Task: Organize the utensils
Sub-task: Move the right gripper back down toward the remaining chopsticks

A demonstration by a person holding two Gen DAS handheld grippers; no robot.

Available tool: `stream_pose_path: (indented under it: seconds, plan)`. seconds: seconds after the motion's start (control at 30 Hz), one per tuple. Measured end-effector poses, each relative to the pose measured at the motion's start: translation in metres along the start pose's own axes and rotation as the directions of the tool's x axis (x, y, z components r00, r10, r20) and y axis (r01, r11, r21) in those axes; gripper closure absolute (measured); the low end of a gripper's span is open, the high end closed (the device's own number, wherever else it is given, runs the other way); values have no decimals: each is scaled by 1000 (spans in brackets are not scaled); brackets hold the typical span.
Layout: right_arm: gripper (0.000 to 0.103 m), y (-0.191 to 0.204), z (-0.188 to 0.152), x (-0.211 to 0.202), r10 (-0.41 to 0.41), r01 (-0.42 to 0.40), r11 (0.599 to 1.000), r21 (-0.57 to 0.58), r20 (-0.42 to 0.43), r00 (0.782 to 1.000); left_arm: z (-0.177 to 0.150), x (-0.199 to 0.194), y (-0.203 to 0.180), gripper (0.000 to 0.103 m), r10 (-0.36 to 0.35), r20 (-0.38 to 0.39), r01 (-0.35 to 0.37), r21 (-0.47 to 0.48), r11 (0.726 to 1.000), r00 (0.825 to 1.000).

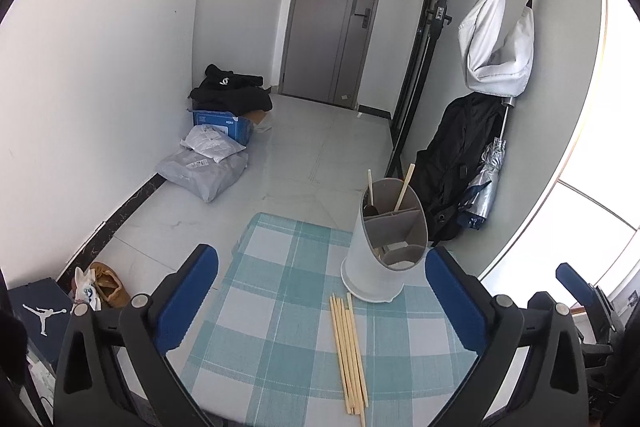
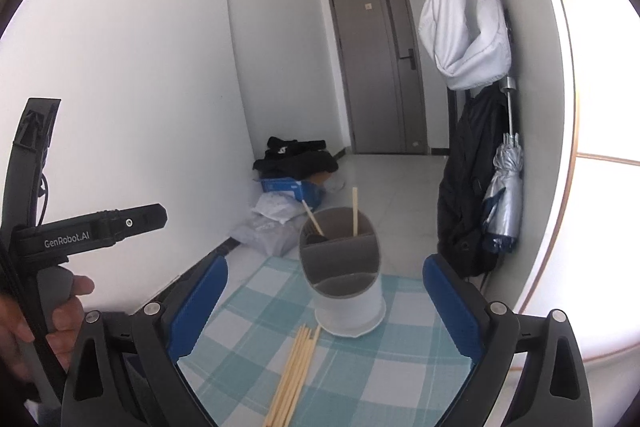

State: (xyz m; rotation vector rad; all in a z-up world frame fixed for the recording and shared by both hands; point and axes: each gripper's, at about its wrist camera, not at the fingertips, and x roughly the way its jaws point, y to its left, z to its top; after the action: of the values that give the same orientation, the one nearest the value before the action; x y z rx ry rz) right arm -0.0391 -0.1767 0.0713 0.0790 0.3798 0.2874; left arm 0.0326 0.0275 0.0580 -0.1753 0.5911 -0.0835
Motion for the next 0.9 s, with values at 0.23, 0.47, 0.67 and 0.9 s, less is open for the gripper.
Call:
stream_pose_path:
  seconds: [0.23, 0.47, 0.67, 0.9]
  plan:
    - [0, 11, -31, -12, 19, -19, 1000, 12, -49, 999, -32, -11, 3, 1, -13, 16, 13, 26, 1000, 1000]
    - [0, 20, -61, -18, 1, 2, 1000, 21, -99, 995, -57, 3, 11, 1, -6, -53, 7, 22, 1000, 999]
    - [0, 15, -82, -4, 2, 10, 998, 69, -177, 984, -74, 17, 20, 1, 35, -56, -35, 8, 999, 998]
    - [0, 4, -95, 29, -21, 49, 994, 97, -274, 962, -83, 46, 33, 1, 48, -109, -51, -24, 998, 993]
